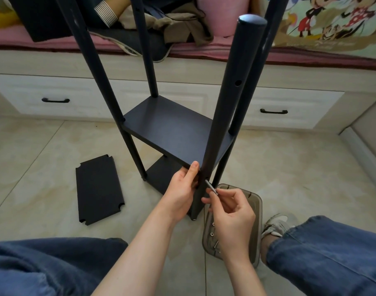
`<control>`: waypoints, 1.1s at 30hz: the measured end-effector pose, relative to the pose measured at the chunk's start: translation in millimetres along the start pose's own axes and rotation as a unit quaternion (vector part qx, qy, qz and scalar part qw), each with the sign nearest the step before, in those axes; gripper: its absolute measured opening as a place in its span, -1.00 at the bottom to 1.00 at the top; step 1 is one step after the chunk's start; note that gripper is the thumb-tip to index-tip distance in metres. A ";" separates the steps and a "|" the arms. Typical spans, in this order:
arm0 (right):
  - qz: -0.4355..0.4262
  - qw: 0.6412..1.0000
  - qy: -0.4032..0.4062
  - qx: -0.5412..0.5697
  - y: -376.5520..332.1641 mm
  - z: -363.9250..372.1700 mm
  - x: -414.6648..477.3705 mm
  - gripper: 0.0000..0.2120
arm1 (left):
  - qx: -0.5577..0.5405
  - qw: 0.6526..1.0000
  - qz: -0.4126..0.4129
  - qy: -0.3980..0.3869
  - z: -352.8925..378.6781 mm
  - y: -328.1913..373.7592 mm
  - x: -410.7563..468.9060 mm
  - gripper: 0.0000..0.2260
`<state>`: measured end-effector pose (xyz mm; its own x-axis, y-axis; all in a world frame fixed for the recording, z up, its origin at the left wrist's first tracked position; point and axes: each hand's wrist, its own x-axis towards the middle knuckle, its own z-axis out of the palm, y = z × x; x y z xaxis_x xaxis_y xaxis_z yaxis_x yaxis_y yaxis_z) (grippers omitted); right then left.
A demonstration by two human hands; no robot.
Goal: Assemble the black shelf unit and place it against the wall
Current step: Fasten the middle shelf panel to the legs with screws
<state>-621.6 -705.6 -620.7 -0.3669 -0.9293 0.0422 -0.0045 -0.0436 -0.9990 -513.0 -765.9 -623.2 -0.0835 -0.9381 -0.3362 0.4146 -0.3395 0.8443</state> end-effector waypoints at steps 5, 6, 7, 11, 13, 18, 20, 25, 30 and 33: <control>-0.003 1.000 0.000 0.015 -6.0 -0.3 1.5 -0.90 | 0.009 1.000 -0.003 -0.004 1.0 1.9 -2.5 -0.68; 0.001 1.000 0.001 0.023 -6.6 -0.3 2.0 -0.90 | 0.007 1.000 -0.003 -0.004 1.5 2.1 -2.9 -0.66; 0.006 1.000 0.002 0.030 -6.8 0.1 2.4 -0.91 | 0.002 1.000 -0.002 -0.005 2.0 2.2 -3.1 -0.65; 0.022 0.999 -0.012 0.025 -5.8 3.4 1.5 -0.91 | -0.025 1.000 -0.004 -0.011 4.7 2.4 -4.5 -0.66; 0.024 0.999 -0.016 0.023 -5.2 5.2 1.3 -0.91 | -0.010 1.000 -0.007 -0.006 5.9 2.1 -4.9 -0.69; 0.027 0.999 -0.015 0.019 -3.5 9.5 3.8 -0.91 | 0.000 1.000 -0.016 0.009 8.4 4.2 -6.9 -0.70; 0.026 0.999 -0.014 0.011 -3.5 11.7 4.2 -0.91 | -0.003 1.000 -0.022 0.010 9.0 5.0 -8.1 -0.69; 0.012 1.000 -0.015 -0.008 -5.1 13.8 5.4 -0.90 | -0.014 0.999 -0.028 0.012 9.8 5.1 -9.2 -0.66; 0.009 1.000 -0.012 -0.023 -5.7 15.6 6.8 -0.88 | -0.010 1.000 -0.024 0.006 9.1 3.9 -9.5 -0.67; 0.012 1.000 -0.014 -0.020 -8.3 17.6 8.7 -0.87 | -0.013 1.000 -0.023 0.002 10.3 5.2 -9.9 -0.65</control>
<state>-608.3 -719.8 -611.8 -0.3405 -0.9401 0.0180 -0.0339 -0.0069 -0.9994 -519.4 -759.1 -611.2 -0.0991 -0.9213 -0.3759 0.4342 -0.3800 0.8168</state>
